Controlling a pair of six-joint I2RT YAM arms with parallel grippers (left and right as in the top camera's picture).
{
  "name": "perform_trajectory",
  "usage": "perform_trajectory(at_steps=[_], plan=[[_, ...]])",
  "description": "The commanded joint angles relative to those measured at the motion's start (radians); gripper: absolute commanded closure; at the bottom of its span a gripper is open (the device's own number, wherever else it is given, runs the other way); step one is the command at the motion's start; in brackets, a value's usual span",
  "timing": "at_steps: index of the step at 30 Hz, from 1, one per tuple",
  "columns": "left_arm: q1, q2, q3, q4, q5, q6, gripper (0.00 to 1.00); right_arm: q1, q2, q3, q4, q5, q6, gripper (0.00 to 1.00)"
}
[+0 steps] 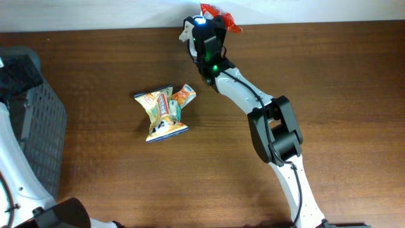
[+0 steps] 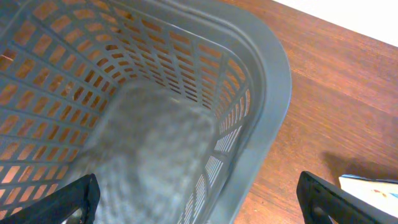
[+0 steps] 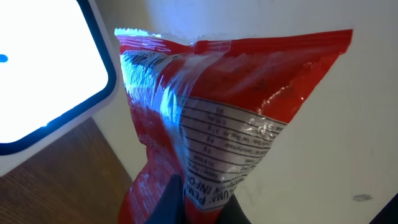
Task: Scan the item barcode
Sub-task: 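Hold the red bag's barcode in front of the white scanner, then carry the red bag right and release it on the table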
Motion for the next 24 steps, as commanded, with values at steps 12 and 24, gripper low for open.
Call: perform_trajectory(at_steps=[12,24], plan=[[0.003,-0.003,0.000,0.000,0.000,0.015,0.01,-0.004,-0.561,0.016,-0.835,-0.381,0.672,0.96],[0.003,-0.003,0.000,0.000,0.000,0.015,0.01,-0.542,-0.817,-0.012,-1.590,-0.923,1.274,0.96]])
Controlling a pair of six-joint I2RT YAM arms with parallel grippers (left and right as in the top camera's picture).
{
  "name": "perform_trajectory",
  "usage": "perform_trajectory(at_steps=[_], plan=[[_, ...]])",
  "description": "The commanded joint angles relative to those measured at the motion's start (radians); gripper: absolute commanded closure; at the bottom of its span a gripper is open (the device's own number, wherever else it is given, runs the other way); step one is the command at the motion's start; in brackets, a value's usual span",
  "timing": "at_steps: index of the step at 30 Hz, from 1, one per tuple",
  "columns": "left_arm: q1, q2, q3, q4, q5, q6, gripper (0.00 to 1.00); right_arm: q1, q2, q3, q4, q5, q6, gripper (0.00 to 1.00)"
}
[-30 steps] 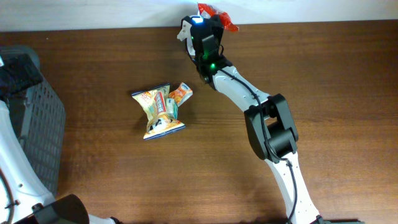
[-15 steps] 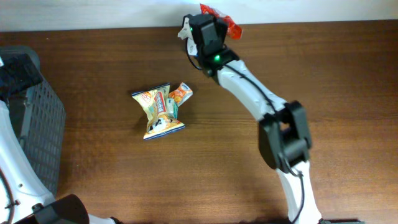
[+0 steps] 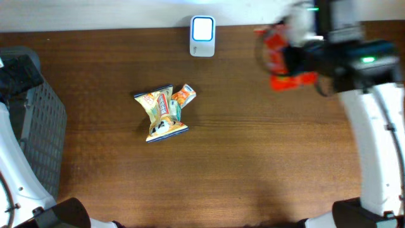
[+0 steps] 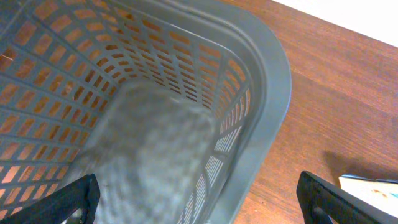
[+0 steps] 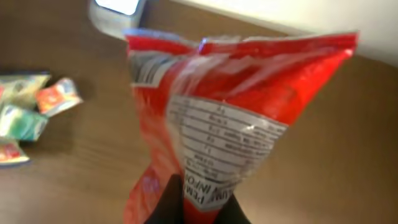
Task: Scan the item barcode
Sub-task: 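Carry the red bag right and release it on the table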
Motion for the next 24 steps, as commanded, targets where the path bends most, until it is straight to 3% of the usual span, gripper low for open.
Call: perform_trajectory(at_steps=[1,4,8,13,16,17,19,24], plan=[[0.003,-0.003,0.000,0.001,0.000,0.015,0.01,-0.184,0.044,-0.049,-0.034,-0.198,0.116,0.96],[0.003,-0.003,0.000,0.001,0.000,0.015,0.01,-0.313,0.090,-0.165,0.013,-0.247,0.115,0.96],[0.003,-0.003,0.000,0.001,0.000,0.015,0.01,-0.431,0.166,-0.415,0.200,-0.314,0.116,0.96],[0.003,-0.003,0.000,0.001,0.000,0.015,0.01,-0.485,0.239,-0.654,0.440,-0.320,0.154,0.96],[0.003,-0.003,0.000,0.001,0.000,0.015,0.01,-0.501,0.263,-0.723,0.492,-0.302,0.158,0.94],[0.003,-0.003,0.000,0.001,0.000,0.015,0.01,-0.507,0.264,-0.726,0.483,-0.268,0.174,0.66],[0.003,-0.003,0.000,0.001,0.000,0.015,0.01,-0.507,0.257,-0.717,0.463,-0.249,0.194,0.44],[0.003,-0.003,0.000,0.001,0.000,0.015,0.01,-0.503,0.229,-0.565,0.283,-0.250,0.194,0.28]])
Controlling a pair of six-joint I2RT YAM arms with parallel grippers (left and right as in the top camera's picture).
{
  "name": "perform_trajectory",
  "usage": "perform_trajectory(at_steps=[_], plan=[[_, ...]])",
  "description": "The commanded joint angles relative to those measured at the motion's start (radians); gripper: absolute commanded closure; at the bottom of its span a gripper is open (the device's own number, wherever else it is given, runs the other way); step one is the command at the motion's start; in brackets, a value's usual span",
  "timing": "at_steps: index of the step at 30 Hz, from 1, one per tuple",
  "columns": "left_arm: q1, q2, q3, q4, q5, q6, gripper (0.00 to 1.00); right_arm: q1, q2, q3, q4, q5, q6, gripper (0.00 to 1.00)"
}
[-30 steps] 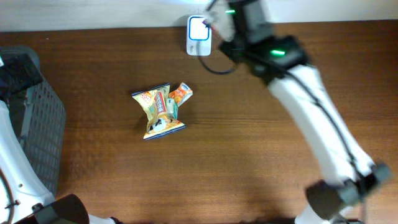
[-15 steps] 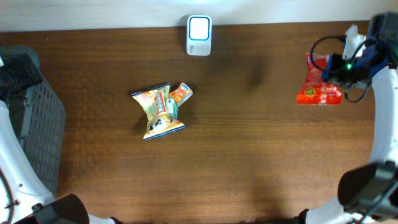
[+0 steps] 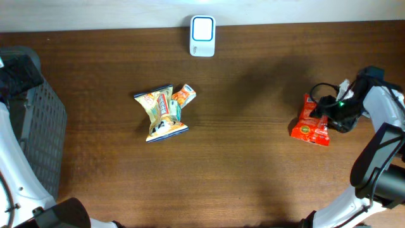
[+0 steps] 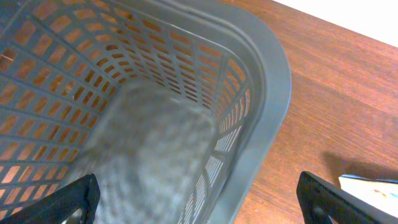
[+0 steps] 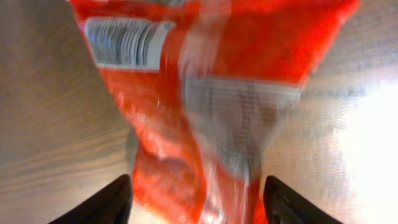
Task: Scan the item barcode
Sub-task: 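Carry the red bag right and release it on the table, then reach the right gripper to the orange Kleenex pack and grasp it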
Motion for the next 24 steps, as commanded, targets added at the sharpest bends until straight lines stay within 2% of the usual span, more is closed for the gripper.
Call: perform_trajectory(at_steps=[1,4,6,7,10,13,15,17,19,20,21,24], plan=[[0.003,-0.003,0.000,0.000,0.000,0.015,0.01,0.008,-0.046,0.174,-0.121,0.011,0.011,0.25],[0.003,-0.003,0.000,0.000,0.000,0.015,0.01,0.096,-0.049,0.341,-0.249,0.011,0.005,0.16],[0.003,-0.003,0.000,0.000,0.000,0.015,0.01,0.192,-0.049,0.398,-0.245,-0.023,0.004,0.04],[0.003,-0.003,0.000,0.000,0.000,0.015,0.01,0.244,-0.049,0.403,-0.202,-0.077,0.004,0.01],[0.003,-0.003,0.000,0.000,0.000,0.015,0.01,0.416,-0.028,0.402,0.010,-0.262,0.057,0.01],[0.003,-0.003,0.000,0.000,0.000,0.015,0.01,0.552,0.007,0.402,0.164,-0.265,0.135,0.01],[0.003,-0.003,0.000,0.000,-0.001,0.015,0.01,0.644,0.049,0.402,0.253,-0.169,0.241,0.01],[0.003,-0.003,0.000,0.000,0.000,0.015,0.01,0.715,0.099,0.402,0.307,-0.059,0.359,0.09],[0.003,-0.003,0.000,0.000,0.000,0.015,0.01,0.770,0.149,0.402,0.347,0.006,0.440,0.27],[0.003,-0.003,0.000,0.000,0.000,0.015,0.01,0.801,0.183,0.402,0.372,0.021,0.467,0.30],[0.003,-0.003,0.000,0.000,0.000,0.015,0.01,0.846,0.237,0.402,0.408,0.020,0.488,0.39],[0.003,-0.003,0.000,0.000,0.000,0.015,0.01,0.907,0.319,0.402,0.439,0.027,0.538,0.43]])
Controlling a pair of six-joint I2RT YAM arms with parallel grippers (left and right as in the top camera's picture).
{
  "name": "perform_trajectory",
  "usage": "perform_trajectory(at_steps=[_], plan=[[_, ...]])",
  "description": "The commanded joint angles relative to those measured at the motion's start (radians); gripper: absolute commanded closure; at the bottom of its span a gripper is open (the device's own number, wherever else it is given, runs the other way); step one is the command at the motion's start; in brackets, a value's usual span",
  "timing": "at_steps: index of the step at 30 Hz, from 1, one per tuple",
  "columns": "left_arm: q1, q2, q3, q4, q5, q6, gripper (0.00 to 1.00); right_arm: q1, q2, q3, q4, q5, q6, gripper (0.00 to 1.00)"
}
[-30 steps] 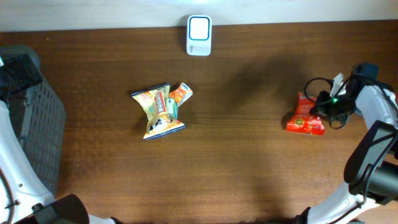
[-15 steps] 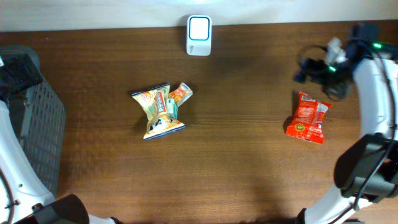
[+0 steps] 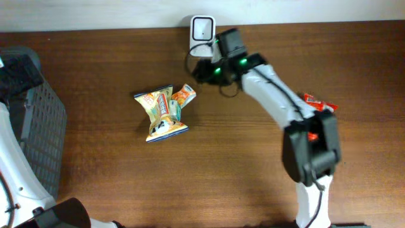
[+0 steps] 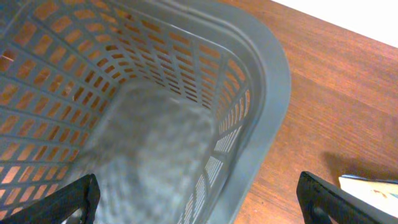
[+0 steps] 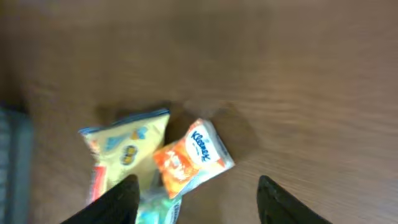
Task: Scan the item barcode
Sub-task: 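Reach the right gripper to the orange Kleenex pack and grasp it, then lift the Kleenex pack and carry it toward the scanner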
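The white scanner (image 3: 202,28) stands at the table's back edge. My right gripper (image 3: 202,71) hovers open just in front of it, above the right end of a small pile of snack packs (image 3: 161,114). In the right wrist view an orange Kleenex pack (image 5: 193,163) and a yellow pack (image 5: 124,149) lie below the open right gripper (image 5: 196,205), which holds nothing. A red bag (image 3: 319,103) lies flat at the right, partly behind the right arm. My left gripper (image 4: 196,202) stands open over the grey basket (image 4: 267,81).
The grey basket (image 3: 31,126) fills the table's left edge, with the left arm over it. The right arm reaches diagonally from the front right across the table's middle. A corner of a yellow pack (image 4: 373,186) shows beside the basket.
My right gripper was open over the red bag at the table's right. It is now at the back middle, above the snack pile by the scanner. The red bag stays on the table.
My right gripper held the red bag up at the scanner. Then it held the bag over the right half of the table. Then the bag lay on the table with the gripper open over it. Now the gripper is over the snack pile. The left arm has not moved.
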Motion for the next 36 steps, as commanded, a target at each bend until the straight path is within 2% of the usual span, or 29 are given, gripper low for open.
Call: perform_trajectory(at_steps=[1,4,11,16,21,28,34,36], plan=[[0.003,-0.003,0.000,0.000,-0.001,0.015,0.01,0.068,0.092,0.006,0.019,0.070,0.125,0.43],[0.003,-0.003,0.000,0.000,-0.001,0.015,0.01,0.089,0.127,0.006,0.041,0.110,0.162,0.44],[0.003,-0.003,0.000,0.000,-0.001,0.015,0.01,0.092,0.183,0.006,0.070,0.125,0.212,0.55],[0.003,-0.003,0.000,-0.001,-0.001,0.015,0.01,0.092,0.222,0.006,0.060,0.119,0.241,0.70],[0.003,-0.003,0.000,0.000,-0.001,0.015,0.01,0.082,0.205,0.007,-0.025,0.118,0.219,0.95],[0.003,-0.003,0.000,0.000,-0.001,0.015,0.01,-0.026,0.063,0.018,-0.169,-0.090,-0.112,0.96],[0.003,-0.003,0.000,0.000,-0.001,0.015,0.01,-0.211,-0.069,0.018,-0.370,-0.494,-0.476,0.96],[0.003,-0.003,0.000,0.000,-0.001,0.015,0.01,-0.262,-0.091,0.018,-0.433,-0.564,-0.554,0.96]])
